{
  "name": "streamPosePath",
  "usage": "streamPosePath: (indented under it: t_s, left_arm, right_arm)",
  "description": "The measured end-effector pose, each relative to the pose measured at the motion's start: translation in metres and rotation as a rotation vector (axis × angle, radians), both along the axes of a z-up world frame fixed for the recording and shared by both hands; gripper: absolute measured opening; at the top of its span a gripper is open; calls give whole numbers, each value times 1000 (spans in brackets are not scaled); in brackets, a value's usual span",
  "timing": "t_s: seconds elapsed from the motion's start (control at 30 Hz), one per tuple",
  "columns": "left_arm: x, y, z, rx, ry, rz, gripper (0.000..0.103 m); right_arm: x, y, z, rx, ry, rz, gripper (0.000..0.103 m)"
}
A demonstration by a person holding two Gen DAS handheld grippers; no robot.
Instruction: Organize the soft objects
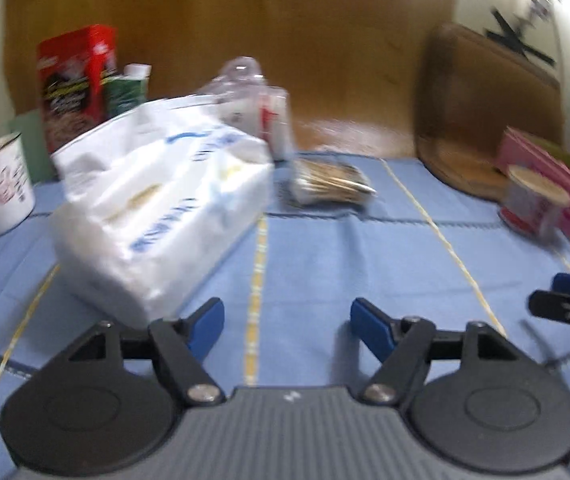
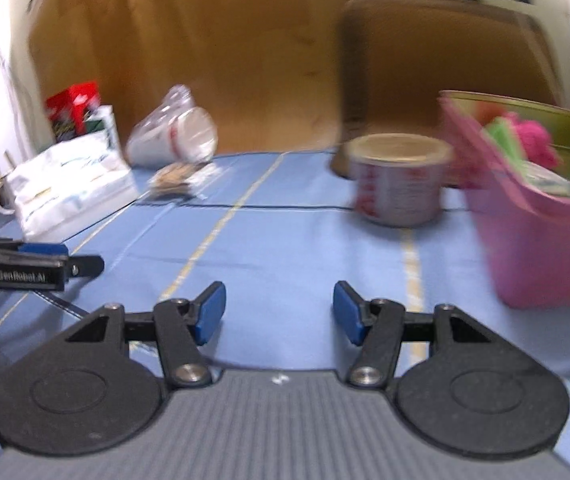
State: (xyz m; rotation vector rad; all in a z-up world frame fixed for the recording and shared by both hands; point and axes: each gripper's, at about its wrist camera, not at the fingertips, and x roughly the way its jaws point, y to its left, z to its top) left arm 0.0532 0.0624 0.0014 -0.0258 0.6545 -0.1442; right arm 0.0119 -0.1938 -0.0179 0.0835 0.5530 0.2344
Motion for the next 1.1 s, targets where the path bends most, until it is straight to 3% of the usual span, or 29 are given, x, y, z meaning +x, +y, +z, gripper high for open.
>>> streamPosePath:
  t_s: [0.1,0.33,0.5,0.57,0.6,0.63,0.67,0.9,0.97,1.1]
  left_arm:
    - [1,5,0,-50,-5,-3,79]
    - [1,11,-1,-83,-15,26,79]
    - [1,13,-1,-101,-16,30,79]
    - [1,14,-1,-108,-17,30,79]
    - [1,14,-1,-111,-17,30,79]
    - [1,14,-1,-114,-17,29,79]
    - [1,15,-1,-117,-17,29,79]
    - [1,15,0,-117,-15,26,80]
    - [1,13,0,-107,-12,15,88]
    - [0,6,0,-71,-4,-6,92]
  right_arm:
    - [27,18,3,-10,-8,38,62]
    - [100,64,11,39,-16,111,66]
    - [146,94,9,40,25,97,71]
    - [160,99,6,31,83,85,65]
    - [160,97,7,45,83,91,52]
    - [159,95,6,56,96,98,30]
    - [155,93,5,57,88,93,25]
    - [113,64,4,73,79,97,19]
    - [94,55,5,58,74,110,19]
    - [51,30,6,44,76,119,19]
